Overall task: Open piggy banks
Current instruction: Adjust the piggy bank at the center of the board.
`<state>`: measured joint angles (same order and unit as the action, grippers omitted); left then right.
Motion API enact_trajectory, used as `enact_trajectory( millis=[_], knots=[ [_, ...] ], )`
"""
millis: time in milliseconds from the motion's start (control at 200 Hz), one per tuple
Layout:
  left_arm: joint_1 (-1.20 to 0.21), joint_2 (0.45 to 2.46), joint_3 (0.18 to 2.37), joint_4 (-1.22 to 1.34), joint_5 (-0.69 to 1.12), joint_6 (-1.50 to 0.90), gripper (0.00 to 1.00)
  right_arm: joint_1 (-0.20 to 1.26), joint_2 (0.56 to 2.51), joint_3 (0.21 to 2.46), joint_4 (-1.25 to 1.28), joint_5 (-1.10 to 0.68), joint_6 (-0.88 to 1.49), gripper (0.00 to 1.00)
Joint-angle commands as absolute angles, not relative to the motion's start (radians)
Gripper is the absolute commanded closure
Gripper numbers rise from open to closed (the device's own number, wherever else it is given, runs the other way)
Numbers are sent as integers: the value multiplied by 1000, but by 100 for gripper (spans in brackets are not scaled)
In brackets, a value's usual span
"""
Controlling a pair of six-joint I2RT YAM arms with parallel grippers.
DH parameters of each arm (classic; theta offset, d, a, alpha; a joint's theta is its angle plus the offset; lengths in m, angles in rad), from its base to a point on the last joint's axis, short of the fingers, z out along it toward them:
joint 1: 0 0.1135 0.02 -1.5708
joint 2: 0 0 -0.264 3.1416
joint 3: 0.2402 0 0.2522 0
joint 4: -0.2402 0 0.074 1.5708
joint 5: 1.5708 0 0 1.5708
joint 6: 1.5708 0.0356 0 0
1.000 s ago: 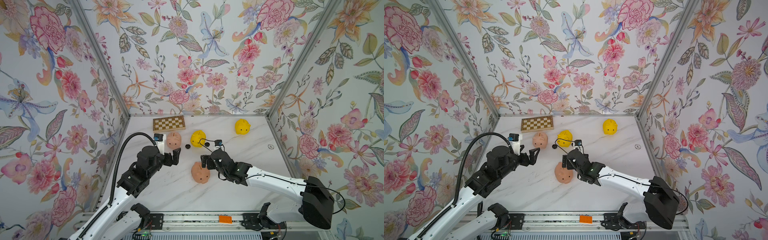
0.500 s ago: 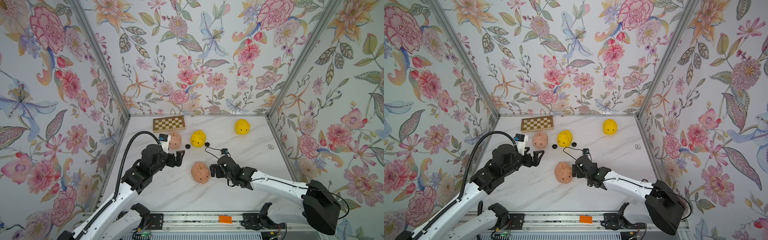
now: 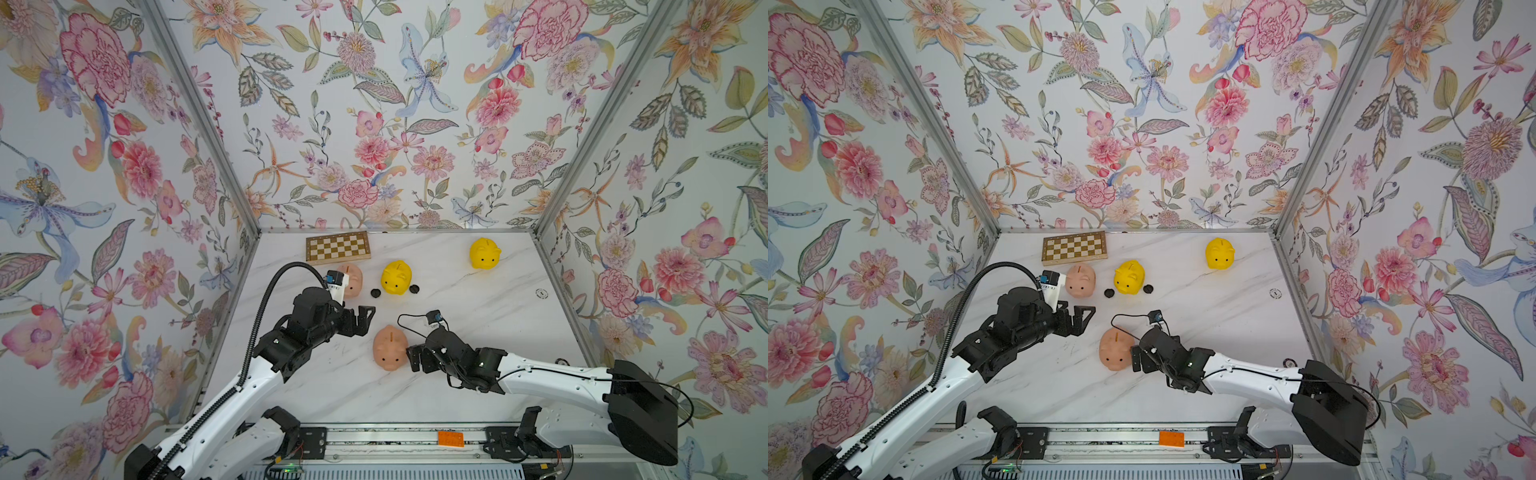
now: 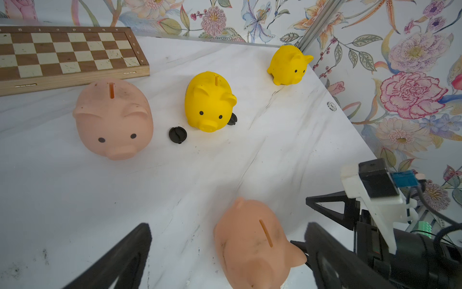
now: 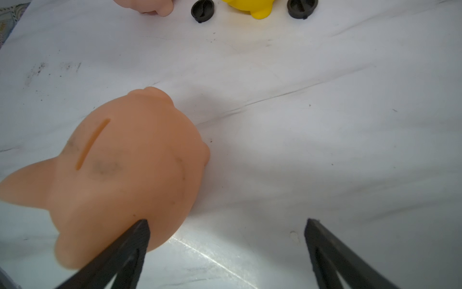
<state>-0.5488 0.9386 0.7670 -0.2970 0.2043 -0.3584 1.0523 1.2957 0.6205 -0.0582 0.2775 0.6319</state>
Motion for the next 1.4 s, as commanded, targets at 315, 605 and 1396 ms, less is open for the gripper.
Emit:
enact_trajectory(
  millis=[315, 605, 1396],
  knots=[
    [-597, 1046, 752, -452, 269, -375, 1, 1050, 1336, 613, 103, 220, 597, 1],
    [-692, 1143, 822, -547, 161, -348, 1, 895, 1180, 511, 73, 193, 600, 1],
    [-886, 1409, 1045, -729, -3, -374, 1, 757, 1075, 394, 155, 142, 595, 1]
  ],
)
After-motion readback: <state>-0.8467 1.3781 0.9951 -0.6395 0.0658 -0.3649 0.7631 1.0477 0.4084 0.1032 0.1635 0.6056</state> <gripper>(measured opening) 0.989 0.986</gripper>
